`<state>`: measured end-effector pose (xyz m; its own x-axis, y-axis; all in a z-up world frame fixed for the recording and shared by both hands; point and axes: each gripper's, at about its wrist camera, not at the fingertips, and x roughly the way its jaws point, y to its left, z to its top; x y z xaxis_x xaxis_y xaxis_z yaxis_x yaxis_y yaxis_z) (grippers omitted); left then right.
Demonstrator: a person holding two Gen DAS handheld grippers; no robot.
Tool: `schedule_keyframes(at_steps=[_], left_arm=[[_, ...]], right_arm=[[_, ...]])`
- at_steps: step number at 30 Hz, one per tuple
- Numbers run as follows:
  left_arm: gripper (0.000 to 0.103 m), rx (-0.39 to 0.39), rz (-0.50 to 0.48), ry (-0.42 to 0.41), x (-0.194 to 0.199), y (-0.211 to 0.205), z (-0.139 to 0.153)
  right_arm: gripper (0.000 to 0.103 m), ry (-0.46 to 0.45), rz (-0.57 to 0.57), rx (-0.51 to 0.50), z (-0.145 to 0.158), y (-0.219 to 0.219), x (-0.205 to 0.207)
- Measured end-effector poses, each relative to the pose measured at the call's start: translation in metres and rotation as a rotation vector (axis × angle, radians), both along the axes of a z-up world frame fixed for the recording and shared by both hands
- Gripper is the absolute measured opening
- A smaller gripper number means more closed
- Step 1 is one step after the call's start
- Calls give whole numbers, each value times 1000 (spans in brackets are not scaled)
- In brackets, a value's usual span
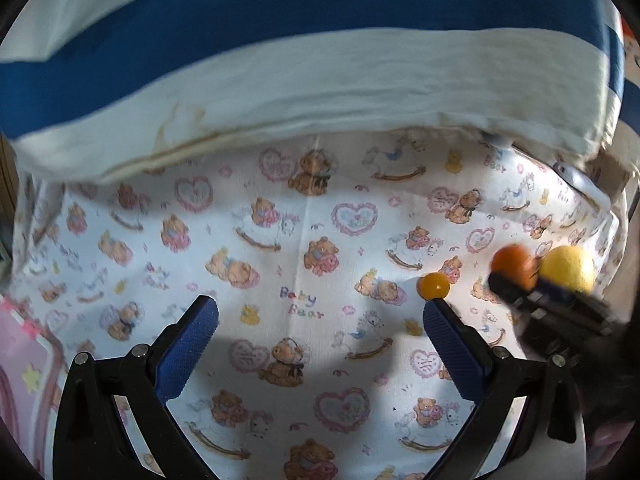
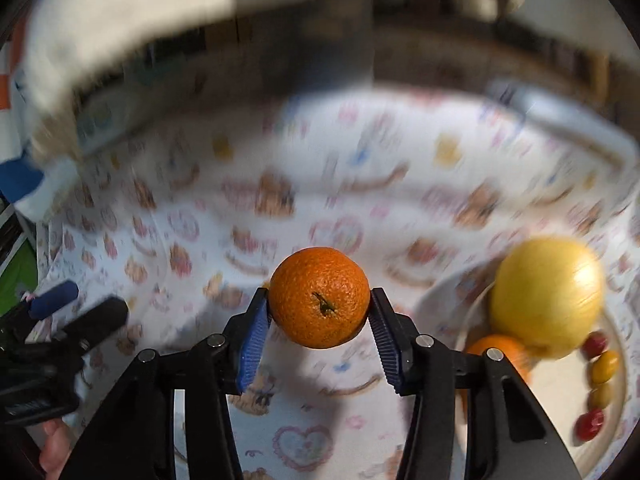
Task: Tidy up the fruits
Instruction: 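Grasp the mandarin with the right gripper, then grasp the small orange citrus with the left gripper while the right holds the mandarin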
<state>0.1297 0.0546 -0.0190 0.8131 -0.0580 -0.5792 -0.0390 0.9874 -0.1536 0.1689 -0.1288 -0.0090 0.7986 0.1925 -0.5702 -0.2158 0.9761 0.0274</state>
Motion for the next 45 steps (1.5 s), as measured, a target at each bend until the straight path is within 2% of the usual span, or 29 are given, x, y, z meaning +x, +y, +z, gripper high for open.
schedule_keyframes(at_steps=[4,8,14,19,24,30,36,42,45], left_arm=[[102,19,-32,-32,-8,-9,6],[102,40,-28,-83,-18,-13,15],[102,35,-16,-154,-27,-14,26],[102,26,-4,-171,-28,-9,27],[102,57,-10,-180,-28,-13,27],[102,98,-38,-159,-30,-29,32],[102,144,-67,-85,-20,-54,26],[102,137,-103,9,13,-81,11],[98,105,-115,58,34,-89,4]], right_arm=[[51,-35,-18,55,20,-10,-5],[51,-68,-18,51,35,-13,-15],[51,-127,-9,-71,30,-27,-41],[51,-140,-42,5,26,-50,-44],[51,-188,-49,-14,28,-53,-47],[51,-212,-81,-28,26,-58,-46],[51,-208,-97,-32,26,-62,-47],[51,-181,-120,1,24,-72,-40],[51,-193,-129,-3,23,-75,-39]])
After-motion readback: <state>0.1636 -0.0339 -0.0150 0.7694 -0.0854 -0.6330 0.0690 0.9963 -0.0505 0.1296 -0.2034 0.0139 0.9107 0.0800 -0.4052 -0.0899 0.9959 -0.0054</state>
